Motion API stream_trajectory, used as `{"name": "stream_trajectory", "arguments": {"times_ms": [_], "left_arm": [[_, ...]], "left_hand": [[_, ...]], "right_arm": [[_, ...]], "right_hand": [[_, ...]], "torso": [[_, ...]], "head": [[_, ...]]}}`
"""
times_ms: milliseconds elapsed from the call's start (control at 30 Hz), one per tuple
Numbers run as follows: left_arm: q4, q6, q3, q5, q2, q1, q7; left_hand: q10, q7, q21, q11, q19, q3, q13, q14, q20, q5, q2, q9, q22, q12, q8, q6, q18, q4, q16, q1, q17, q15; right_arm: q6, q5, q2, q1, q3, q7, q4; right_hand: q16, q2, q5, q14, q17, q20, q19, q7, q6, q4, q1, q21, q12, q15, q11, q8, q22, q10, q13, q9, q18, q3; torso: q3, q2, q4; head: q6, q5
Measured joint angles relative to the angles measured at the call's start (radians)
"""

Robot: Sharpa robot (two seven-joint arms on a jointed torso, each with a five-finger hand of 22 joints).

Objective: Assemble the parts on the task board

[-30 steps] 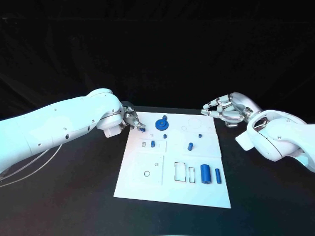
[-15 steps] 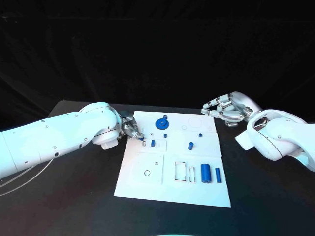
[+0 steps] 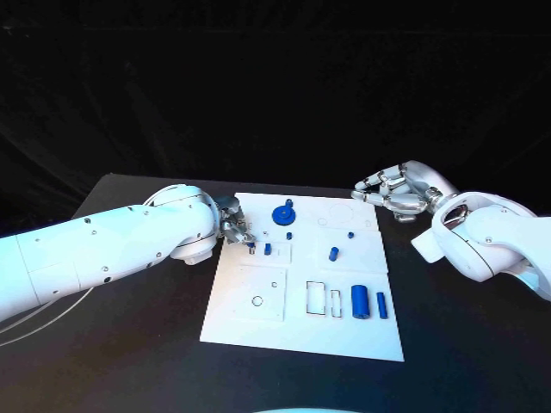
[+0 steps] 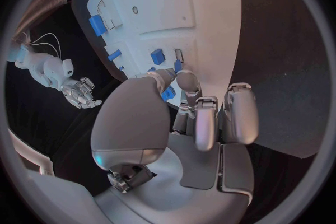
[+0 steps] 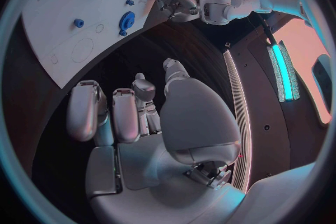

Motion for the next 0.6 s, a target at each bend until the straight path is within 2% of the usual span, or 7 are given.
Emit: {"name": "stream_trajectory", "arguments": {"times_ms": [600], "left_arm": [[0.011, 0.057, 0.000, -0.052, 0.011, -0.001, -0.017]], "left_hand": [[0.008, -0.003, 0.005, -0.001, 0.007, 0.011, 0.009, 0.004, 0.000, -0.003, -0.011, 0.001, 0.000, 0.006, 0.004, 0.004, 0.000, -0.011, 0.000, -0.011, 0.000, -0.004]], "right_arm": [[0.000, 0.000, 0.001, -0.001, 0.000, 0.000, 0.000]], "right_hand": [[0.000, 0.000, 0.000, 0.000, 0.000, 0.000, 0.000, 0.000, 0.000, 0.000, 0.000, 0.000, 0.000, 0.000, 0.001, 0.000, 0.001, 0.001, 0.000, 0.000, 0.000, 0.000]], "torso": [[0.0008, -0.001, 0.0009]], "head": [[-0.003, 0.000]]}}
